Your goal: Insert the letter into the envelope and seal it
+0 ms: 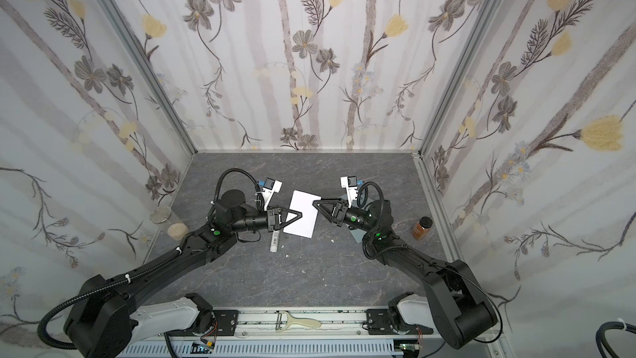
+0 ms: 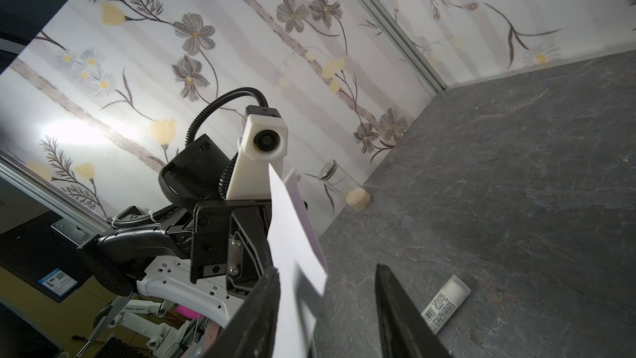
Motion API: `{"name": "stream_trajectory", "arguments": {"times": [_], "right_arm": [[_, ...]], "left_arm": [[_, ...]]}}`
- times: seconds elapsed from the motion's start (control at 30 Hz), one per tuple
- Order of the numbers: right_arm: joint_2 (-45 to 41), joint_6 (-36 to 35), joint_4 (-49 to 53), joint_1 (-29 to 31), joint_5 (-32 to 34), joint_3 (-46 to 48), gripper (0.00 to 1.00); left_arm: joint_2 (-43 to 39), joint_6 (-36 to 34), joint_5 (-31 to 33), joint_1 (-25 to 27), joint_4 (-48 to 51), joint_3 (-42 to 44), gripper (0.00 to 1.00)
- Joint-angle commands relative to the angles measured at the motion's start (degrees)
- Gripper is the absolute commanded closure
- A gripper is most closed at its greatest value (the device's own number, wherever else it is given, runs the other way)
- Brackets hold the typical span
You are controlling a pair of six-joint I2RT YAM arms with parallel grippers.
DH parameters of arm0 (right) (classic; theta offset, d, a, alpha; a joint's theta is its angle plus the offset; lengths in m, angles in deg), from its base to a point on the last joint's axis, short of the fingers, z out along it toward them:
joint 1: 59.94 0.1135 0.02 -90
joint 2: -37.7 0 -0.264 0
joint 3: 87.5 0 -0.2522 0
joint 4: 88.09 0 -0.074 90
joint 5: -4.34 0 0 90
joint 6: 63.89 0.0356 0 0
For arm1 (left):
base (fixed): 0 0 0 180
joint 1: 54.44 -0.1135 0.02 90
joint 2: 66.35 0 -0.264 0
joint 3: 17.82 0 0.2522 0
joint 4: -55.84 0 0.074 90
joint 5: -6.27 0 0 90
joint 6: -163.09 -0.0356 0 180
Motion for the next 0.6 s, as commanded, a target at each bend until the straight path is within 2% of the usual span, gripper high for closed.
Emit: {"name": "stream_trajectory", "arguments": {"times": [0.0, 0.1, 0.23, 0.37, 0.43, 0.47, 0.5, 0.57], "right_arm": [[0.47, 2.69, -6.18, -0.05, -0.84, -0.42, 0.6], [0.27, 2.69, -5.91, -0.2, -1.02, -0.43, 0.68], [0.36, 2.77, -5.76, -0.31, -1.02, -0.42, 1.0], [0.32, 2.78, -5.88, -0.37, -1.02, -0.49, 1.0], [0.21, 2.78, -5.65, -0.46, -1.02, -0.52, 0.76], [0.18, 2.78, -5.72, -0.49, -1.08, -0.51, 0.68], [0.14, 2.78, -5.65, -0.52, -1.18, -0.5, 0.63], [0.03, 2.78, -5.53, -0.65, -1.19, -0.6, 0.63]], "left_arm": [[0.3, 0.12, 1.01, 0.04, -2.7, 0.02, 1.0], [0.59, 0.16, 1.07, 0.12, -2.7, -0.03, 1.0], [0.68, 0.07, 0.78, 0.21, -2.7, -0.21, 1.0], [0.68, 0.14, 0.78, 0.17, -2.7, -0.12, 1.0], [0.59, 0.13, 0.68, 0.3, -2.7, -0.18, 1.0], [0.59, 0.16, 0.75, 0.28, -2.7, -0.21, 1.0], [0.51, 0.16, 0.78, 0.23, -2.7, -0.21, 1.0], [0.42, 0.07, 0.78, 0.28, -2.7, -0.21, 1.0]]}}
